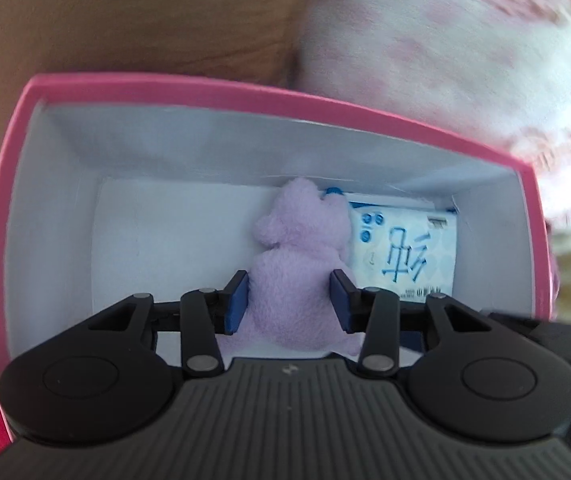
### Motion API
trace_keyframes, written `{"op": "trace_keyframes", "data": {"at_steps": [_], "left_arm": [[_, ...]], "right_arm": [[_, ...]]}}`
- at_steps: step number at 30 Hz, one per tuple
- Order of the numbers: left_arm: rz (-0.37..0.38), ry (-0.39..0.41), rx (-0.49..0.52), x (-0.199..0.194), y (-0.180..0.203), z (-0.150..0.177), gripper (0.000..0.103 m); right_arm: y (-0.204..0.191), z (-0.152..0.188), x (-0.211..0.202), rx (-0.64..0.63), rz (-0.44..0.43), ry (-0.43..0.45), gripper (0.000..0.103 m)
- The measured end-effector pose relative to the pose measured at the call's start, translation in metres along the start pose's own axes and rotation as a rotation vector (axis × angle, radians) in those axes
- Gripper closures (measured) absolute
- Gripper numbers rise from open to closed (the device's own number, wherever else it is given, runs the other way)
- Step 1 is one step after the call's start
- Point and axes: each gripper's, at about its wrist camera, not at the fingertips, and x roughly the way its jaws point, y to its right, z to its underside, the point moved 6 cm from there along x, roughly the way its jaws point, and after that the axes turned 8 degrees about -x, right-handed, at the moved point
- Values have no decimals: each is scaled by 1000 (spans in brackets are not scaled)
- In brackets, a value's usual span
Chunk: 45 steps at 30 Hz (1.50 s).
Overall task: Organize objects
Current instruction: 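Lower the plush toy into the box beside the wet-wipe pack, then open the left gripper and lift it out of the box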
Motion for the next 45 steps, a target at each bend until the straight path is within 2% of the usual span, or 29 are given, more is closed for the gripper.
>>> {"op": "trace_keyframes", "data": {"at_steps": [6, 8, 10, 13, 14, 16, 20, 26, 35, 38, 45], "left_arm": [[36, 18, 7, -13, -2, 5, 56], [29, 29, 26, -21, -1, 9, 55], [31, 41, 55, -31, 2, 13, 55], [37, 43, 85, -46, 4, 18, 54], [43, 45, 93, -51, 5, 19, 54], [47, 58, 111, -61, 8, 22, 54], [48, 86, 161, -79, 14, 28, 54], [61, 73, 214, -104, 23, 41, 54], [35, 76, 312, -163, 24, 80, 54], [38, 83, 341, -184, 27, 94, 54], [59, 93, 388, -228, 39, 119, 54]], "right_arm": [[-1, 5, -28, 136, -52, 115, 57], [46, 16, -47, 157, -65, 142, 57], [56, 15, -60, 166, -69, 169, 57], [47, 18, -75, 148, -52, 198, 57], [40, 16, -93, 136, -38, 208, 57], [25, 17, -85, 115, -13, 214, 57], [11, 22, -104, 81, 15, 216, 57], [-11, 22, -105, 49, 38, 224, 57], [-40, 49, -160, -8, 91, 265, 57], [-48, 56, -175, -47, 123, 277, 57], [-61, 72, -209, -93, 135, 332, 57]]}}
